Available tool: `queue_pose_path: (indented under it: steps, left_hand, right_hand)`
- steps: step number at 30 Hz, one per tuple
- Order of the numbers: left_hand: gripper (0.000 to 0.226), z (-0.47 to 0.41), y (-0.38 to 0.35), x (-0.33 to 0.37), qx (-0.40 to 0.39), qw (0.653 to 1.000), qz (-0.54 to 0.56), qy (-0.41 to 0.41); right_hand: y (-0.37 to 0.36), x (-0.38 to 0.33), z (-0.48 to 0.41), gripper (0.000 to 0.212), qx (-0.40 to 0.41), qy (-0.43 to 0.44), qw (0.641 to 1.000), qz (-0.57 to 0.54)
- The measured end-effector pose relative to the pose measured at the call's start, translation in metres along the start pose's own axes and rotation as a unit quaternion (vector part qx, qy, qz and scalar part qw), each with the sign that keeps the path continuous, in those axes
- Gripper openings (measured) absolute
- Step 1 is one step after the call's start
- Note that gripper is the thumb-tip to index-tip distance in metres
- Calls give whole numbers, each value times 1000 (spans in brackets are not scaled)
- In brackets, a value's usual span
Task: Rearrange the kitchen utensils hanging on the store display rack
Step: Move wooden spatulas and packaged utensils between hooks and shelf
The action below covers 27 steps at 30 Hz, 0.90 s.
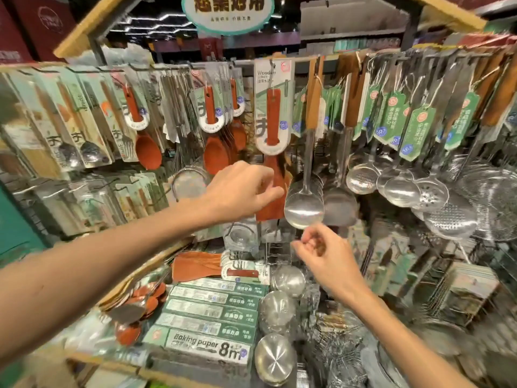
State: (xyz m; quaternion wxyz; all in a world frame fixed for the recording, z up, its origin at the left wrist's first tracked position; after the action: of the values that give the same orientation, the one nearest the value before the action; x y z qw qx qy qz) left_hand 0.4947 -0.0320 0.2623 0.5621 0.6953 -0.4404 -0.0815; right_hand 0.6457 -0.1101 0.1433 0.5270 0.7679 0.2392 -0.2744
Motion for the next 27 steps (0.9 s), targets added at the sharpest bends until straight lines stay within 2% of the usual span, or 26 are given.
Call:
queue_pose_path:
  steps: [4,6,9,14,17,22,27]
  left_hand:
    - [37,74,-27,-38,-41,997,-34,61]
    - [38,116,-46,-69,-42,992,-23,120]
    - [34,182,-73,-122,-42,974,31,221]
    - [20,263,-92,-199,11,937,128,324]
    - [18,294,-98,-249,14,914,157,373]
    - [9,326,-111,-337,25,890,211,403]
    - [17,325,-128,-442,-10,881,237,410]
  right_hand:
    - [-70,15,47,12,-98,-29,992,-73]
    - [-113,21,64,12,-139,-62,981,-122]
    - [-175,25,83,22,-167,-107,961,-192]
    - [-253,10,102,17,-223,-123,951,-176]
    - [-297,-3,103,20,-251,-151,944,-155]
    - [-374,-26,92,7,-248,-260,915,-180]
    - [-477,-45,67,23,-206,-349,903,-142]
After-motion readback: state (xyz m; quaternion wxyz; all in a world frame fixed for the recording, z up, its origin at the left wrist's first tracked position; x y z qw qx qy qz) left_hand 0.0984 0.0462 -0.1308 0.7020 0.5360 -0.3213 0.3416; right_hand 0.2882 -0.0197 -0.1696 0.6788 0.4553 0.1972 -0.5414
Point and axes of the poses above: each hand's wrist, its own z-axis away from the middle knuckle, its own y-axis out of the back of the hand, x = y × z, the point moved 4 cm from there along -z, towards the middle knuckle, and after that the axes turned 15 degrees about z, right-handed, at the moved point
